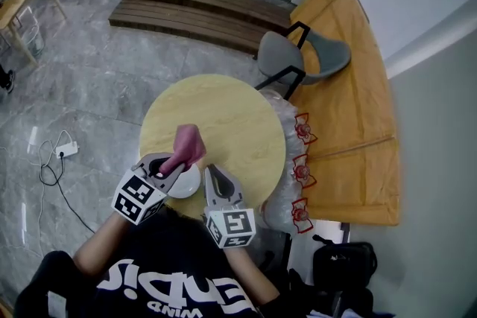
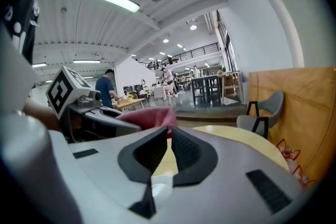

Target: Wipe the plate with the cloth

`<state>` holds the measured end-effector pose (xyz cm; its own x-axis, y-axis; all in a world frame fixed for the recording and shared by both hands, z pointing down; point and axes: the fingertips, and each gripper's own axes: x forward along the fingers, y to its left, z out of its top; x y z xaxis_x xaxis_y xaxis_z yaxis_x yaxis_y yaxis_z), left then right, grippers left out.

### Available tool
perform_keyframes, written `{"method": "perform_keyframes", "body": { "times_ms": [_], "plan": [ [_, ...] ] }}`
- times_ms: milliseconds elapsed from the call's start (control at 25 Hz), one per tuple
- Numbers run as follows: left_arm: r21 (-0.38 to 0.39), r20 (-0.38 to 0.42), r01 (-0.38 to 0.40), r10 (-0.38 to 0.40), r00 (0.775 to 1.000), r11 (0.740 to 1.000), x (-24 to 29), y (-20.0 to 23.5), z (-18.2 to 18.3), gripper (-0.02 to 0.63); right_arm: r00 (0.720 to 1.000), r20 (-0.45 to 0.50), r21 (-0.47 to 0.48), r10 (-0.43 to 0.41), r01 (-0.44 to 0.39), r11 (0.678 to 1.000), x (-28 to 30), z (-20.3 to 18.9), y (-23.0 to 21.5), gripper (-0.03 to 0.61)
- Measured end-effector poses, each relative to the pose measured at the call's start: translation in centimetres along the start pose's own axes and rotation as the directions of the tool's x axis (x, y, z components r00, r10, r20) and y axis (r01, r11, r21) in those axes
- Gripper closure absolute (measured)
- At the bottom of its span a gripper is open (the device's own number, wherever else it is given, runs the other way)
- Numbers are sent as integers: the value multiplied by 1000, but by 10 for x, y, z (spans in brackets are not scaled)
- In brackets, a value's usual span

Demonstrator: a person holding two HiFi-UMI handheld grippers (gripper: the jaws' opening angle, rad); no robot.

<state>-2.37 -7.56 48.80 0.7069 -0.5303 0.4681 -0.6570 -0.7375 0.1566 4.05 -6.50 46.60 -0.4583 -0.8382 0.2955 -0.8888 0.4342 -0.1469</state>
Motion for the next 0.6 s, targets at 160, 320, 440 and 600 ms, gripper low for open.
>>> {"method": "perform_keyframes", "body": {
  "times_ms": [160,320,440,600],
  "plan": [
    [69,174,-48,35,984,996,-19,-5,33,561,995,101,-14,-15,16,1000,-22,32,4,540],
    [72,297,-63,39,954,995,-29,-16,56,561,984,171,-19,-55,59,998,-37,50,3,552],
    [55,330,-67,45,943,996,-36,-21,69,561,976,207,-16,-71,76,997,-40,58,3,555],
    [70,341,-73,44,939,995,-35,-27,73,561,971,224,10,-83,82,997,-41,59,-1,557]
  ]
}}
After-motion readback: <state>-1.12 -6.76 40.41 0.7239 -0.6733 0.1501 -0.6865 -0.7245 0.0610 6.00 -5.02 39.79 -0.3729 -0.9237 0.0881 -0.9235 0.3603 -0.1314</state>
